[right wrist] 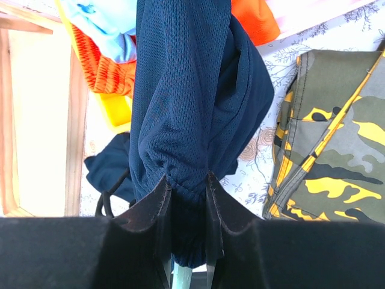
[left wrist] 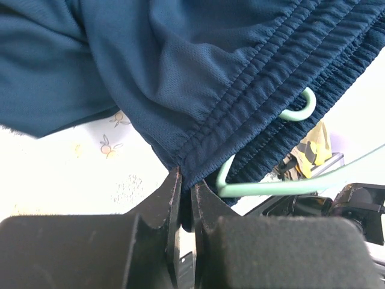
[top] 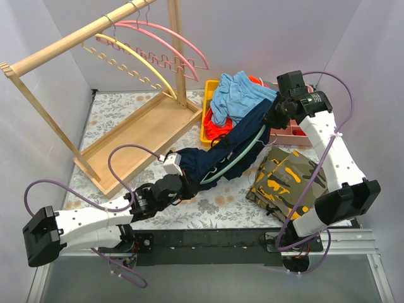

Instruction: Place the shorts on the hanger

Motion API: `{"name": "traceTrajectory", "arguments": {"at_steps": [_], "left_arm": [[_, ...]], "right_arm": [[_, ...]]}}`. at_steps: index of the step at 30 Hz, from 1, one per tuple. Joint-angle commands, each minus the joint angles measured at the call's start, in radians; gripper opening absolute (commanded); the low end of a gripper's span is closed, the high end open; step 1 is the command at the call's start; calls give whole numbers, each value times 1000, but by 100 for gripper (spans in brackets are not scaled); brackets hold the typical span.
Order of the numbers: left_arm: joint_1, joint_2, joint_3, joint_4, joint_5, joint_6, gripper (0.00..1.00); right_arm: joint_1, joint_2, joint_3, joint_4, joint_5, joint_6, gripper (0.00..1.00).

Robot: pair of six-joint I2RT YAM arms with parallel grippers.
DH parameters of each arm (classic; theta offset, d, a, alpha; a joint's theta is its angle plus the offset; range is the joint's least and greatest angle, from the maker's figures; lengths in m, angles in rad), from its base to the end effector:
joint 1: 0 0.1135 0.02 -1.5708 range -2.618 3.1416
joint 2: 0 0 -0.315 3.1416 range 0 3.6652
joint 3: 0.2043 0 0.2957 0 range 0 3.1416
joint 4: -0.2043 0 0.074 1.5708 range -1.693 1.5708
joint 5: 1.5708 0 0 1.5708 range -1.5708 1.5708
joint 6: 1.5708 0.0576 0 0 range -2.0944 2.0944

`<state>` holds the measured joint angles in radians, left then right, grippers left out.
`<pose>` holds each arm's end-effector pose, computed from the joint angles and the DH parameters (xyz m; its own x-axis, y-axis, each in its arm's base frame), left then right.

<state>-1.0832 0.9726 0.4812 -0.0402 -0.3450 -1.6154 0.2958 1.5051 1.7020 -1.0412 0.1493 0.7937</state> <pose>0.1281 -0.2000 0.2251 -0.6836 -0.7177 -0.1328 -0.2682 0.4163 -0.8688 0.3455 0.0963 0.4454 -0.6395 0.5422 -0.5451 0.3739 0.8388 0.3956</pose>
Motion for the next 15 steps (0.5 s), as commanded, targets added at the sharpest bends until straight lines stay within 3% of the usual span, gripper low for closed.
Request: {"name": "traceTrajectory", "arguments": {"at_steps": [1,7,15], "left_arm": [[-32,-38,-24,-280,-45,-26,0],[-50,-91,57,-349,-3,0,0],[-67,-140,151,-440,126,18,0]], "right_arm": [[-50,-9,99,167,229,42,1],[-40,-42,7,184,248,52,1],[66,-23,-45,208,300,96,1]]}}
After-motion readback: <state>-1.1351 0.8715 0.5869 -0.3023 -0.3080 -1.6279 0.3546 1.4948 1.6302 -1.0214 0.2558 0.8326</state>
